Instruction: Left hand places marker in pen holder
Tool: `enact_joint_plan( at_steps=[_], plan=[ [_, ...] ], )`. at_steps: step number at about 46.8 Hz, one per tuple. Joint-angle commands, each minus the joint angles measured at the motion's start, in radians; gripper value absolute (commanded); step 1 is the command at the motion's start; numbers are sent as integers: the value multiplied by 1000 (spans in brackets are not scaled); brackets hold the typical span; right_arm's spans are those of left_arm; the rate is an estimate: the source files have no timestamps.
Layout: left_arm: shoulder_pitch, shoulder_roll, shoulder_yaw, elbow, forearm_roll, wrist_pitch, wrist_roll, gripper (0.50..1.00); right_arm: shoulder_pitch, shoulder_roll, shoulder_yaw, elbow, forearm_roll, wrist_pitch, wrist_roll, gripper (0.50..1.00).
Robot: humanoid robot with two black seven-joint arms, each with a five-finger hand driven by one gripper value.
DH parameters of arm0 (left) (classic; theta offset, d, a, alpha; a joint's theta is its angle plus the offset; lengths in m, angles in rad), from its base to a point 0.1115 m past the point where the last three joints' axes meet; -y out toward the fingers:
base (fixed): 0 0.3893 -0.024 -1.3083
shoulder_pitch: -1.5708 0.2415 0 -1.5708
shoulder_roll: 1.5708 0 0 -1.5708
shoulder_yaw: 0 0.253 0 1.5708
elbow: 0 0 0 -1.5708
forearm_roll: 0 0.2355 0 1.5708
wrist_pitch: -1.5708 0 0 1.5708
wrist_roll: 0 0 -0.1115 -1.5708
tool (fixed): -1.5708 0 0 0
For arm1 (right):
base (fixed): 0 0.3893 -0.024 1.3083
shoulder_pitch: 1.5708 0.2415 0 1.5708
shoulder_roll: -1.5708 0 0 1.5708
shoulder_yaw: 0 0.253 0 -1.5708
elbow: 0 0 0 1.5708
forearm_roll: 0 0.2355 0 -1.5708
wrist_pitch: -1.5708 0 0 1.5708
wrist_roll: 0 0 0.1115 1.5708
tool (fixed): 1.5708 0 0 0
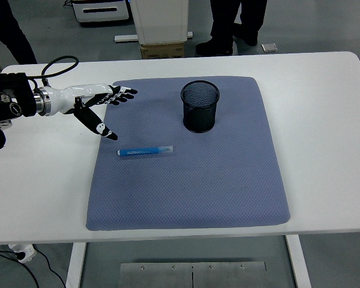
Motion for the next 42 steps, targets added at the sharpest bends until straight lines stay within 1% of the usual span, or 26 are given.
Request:
enact_joint_plan(
  at_steps=[1,10,12,21,24,26,29,31,42],
  plan=[
    [-2,-17,0,2,13,4,3,1000,0,0,0,0,0,0,-2,1000],
    [-6,-70,1,11,21,5,4,1000,0,0,0,0,0,0,0,1000],
    [-7,-91,17,22,21,5,4,1000,0,0,0,0,0,0,0,1000],
    [-16,-134,76,36,21,7,4,1000,0,0,0,0,0,0,0,1000],
    [-16,-145,89,42,21,16,7,1000,0,0,0,0,0,0,0,1000],
    [-16,-154,93,48,21,33,7,1000,0,0,0,0,0,0,0,1000],
    [-13,-162,98,48,21,60,7,1000,0,0,0,0,0,0,0,1000],
    [-12,-165,98,48,21,68,9,1000,0,0,0,0,0,0,0,1000],
    [-4,-166,98,48,21,68,7,1000,0,0,0,0,0,0,0,1000]
  ],
)
